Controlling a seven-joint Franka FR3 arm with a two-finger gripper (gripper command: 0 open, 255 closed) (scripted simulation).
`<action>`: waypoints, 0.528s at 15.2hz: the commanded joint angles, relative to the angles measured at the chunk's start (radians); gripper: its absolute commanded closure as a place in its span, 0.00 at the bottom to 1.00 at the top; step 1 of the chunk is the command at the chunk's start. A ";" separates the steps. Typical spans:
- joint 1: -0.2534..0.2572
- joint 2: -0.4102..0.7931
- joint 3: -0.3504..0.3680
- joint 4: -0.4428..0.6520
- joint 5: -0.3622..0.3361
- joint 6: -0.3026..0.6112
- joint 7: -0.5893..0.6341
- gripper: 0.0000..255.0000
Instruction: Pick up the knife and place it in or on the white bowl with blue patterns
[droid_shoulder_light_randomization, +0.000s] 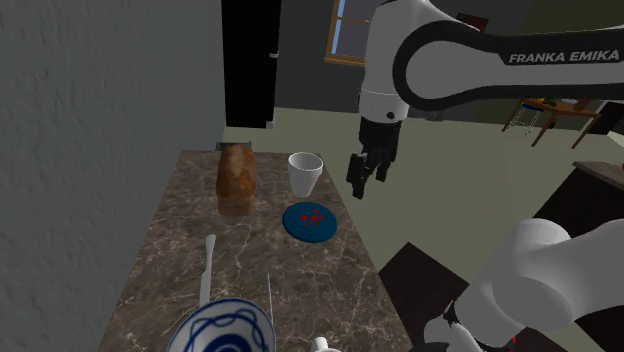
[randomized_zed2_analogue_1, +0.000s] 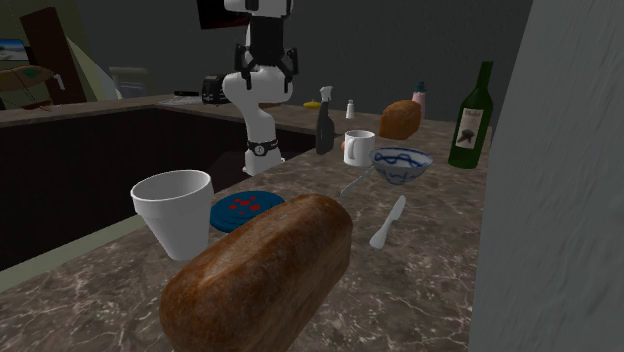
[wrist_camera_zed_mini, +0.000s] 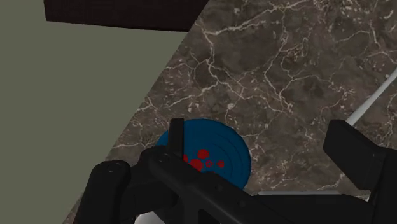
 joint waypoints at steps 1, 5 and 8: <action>0.007 0.031 0.042 -0.015 0.035 0.052 0.071 0.00; 0.010 0.129 0.119 -0.006 0.082 0.155 0.198 0.00; 0.008 0.217 0.176 0.016 0.102 0.233 0.293 0.00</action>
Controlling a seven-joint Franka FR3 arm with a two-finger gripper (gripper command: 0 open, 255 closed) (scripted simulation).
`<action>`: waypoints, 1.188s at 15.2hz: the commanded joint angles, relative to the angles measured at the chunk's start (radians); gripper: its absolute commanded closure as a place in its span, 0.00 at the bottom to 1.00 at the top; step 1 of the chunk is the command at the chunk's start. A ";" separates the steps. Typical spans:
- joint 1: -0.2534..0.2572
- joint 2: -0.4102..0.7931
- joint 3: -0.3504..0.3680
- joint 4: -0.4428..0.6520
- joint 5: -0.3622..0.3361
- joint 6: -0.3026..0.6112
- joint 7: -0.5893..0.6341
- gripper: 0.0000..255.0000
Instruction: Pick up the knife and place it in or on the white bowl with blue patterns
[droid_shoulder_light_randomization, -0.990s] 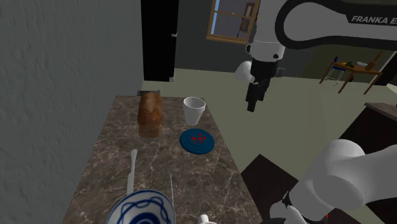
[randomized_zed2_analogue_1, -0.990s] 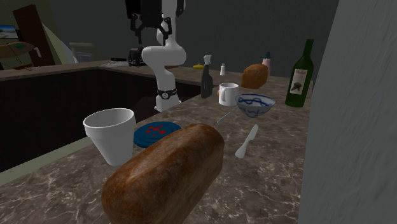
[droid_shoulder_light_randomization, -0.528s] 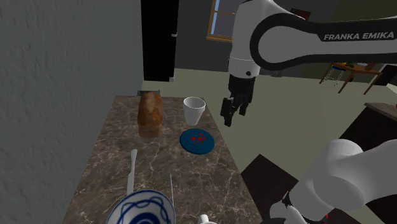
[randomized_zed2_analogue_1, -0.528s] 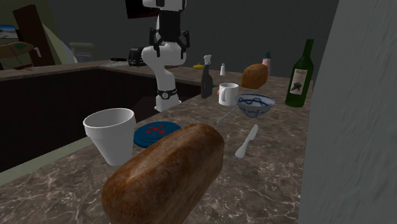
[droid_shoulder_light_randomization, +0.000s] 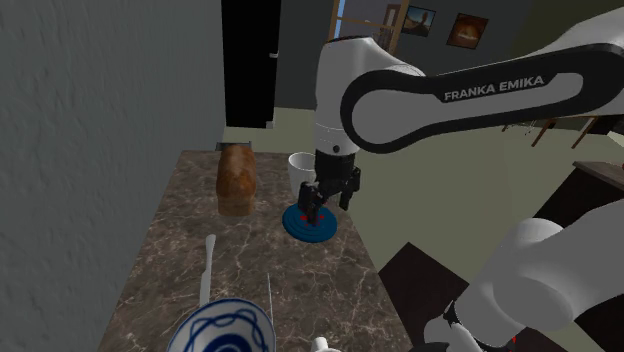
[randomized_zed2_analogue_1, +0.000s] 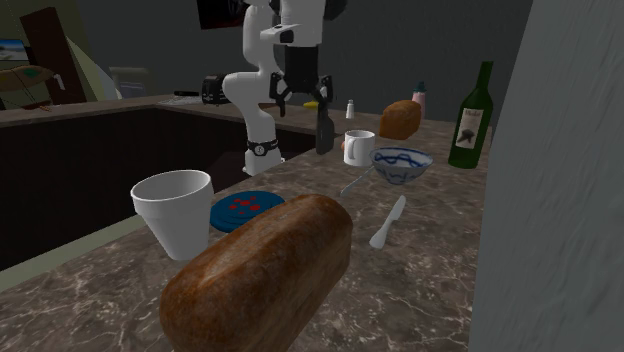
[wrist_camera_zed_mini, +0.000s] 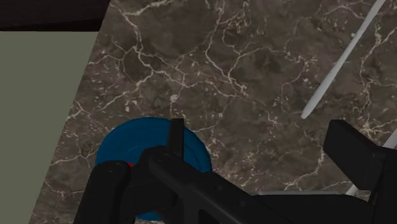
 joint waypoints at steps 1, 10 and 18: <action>-0.002 0.051 0.034 0.013 0.010 0.047 0.064 0.00; -0.016 0.394 0.170 0.168 -0.074 0.258 0.390 0.00; 0.062 0.737 0.163 0.403 -0.269 0.359 0.697 0.00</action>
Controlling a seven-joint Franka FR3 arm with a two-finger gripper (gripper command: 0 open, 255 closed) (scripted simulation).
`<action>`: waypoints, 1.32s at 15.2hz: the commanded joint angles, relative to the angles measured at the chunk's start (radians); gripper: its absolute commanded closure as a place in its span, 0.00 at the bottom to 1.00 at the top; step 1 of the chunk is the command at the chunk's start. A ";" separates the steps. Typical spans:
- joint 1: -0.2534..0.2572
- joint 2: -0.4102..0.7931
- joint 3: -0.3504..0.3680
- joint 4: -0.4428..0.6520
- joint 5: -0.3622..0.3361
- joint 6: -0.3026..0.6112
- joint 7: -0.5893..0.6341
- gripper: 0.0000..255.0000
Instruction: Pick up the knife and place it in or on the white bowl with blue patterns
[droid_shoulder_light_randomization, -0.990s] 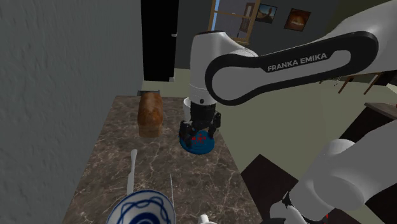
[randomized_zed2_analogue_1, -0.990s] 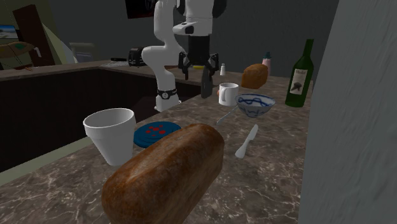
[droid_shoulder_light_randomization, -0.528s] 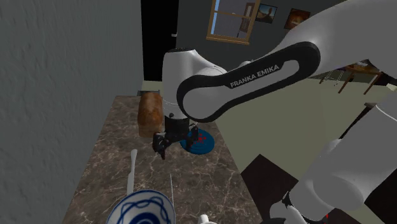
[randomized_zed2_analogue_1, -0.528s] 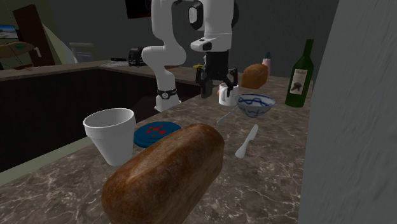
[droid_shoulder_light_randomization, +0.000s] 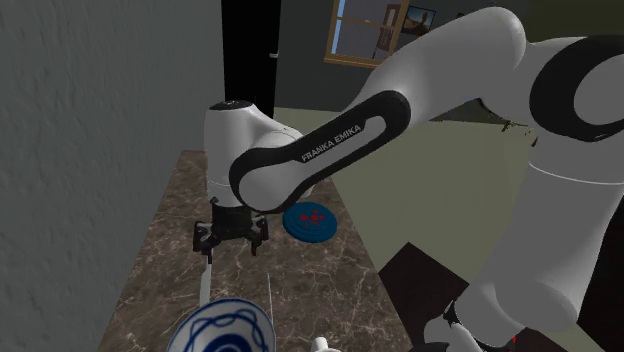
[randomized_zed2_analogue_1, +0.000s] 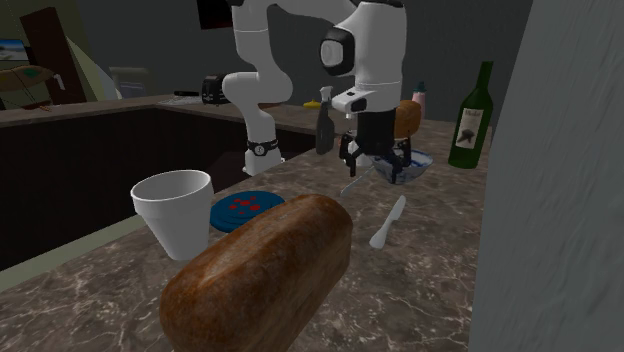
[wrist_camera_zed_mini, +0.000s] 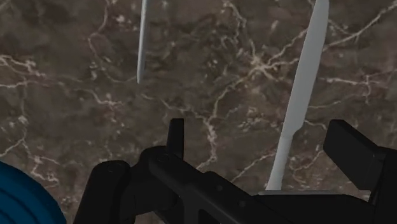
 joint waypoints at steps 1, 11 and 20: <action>0.029 0.080 -0.018 0.072 -0.043 0.008 0.065 0.00; 0.111 0.264 -0.077 0.192 -0.128 0.076 0.176 0.00; 0.116 0.278 -0.082 0.190 -0.136 0.092 0.181 0.00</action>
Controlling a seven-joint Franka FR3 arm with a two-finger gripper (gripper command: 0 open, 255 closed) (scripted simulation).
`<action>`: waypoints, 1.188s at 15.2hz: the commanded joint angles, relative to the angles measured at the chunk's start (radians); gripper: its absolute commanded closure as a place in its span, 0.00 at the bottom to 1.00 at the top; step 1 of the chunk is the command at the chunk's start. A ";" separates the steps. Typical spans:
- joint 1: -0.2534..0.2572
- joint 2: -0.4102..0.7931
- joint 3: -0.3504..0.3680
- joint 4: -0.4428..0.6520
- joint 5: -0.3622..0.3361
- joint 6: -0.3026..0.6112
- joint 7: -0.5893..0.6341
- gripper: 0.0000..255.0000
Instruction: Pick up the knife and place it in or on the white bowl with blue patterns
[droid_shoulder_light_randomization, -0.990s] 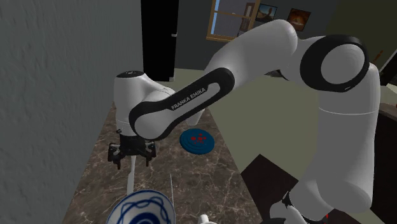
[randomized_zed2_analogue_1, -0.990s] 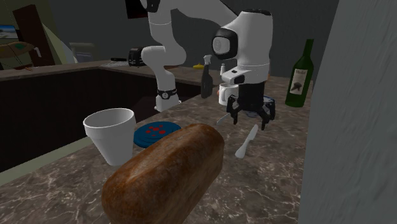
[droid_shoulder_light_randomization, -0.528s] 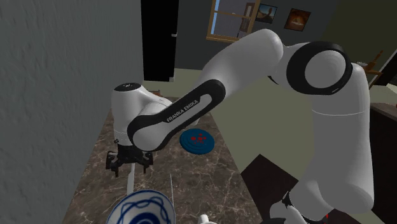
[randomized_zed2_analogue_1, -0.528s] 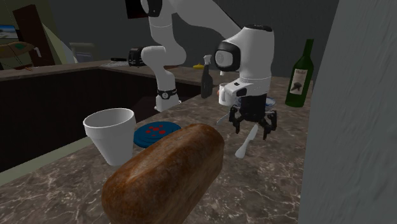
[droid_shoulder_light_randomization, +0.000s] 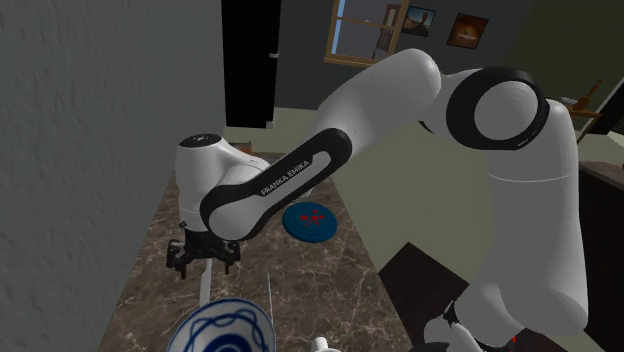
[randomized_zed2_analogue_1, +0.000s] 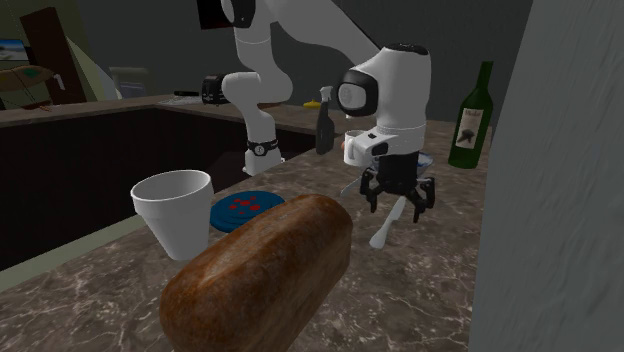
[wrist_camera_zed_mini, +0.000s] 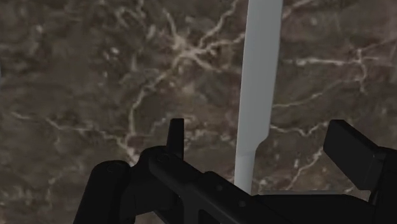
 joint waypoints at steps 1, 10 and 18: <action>0.000 0.000 0.000 0.000 0.000 0.000 0.000 1.00; 0.000 0.000 0.000 0.000 0.000 0.000 0.000 1.00; -0.020 -0.067 0.026 0.018 0.036 -0.080 -0.016 1.00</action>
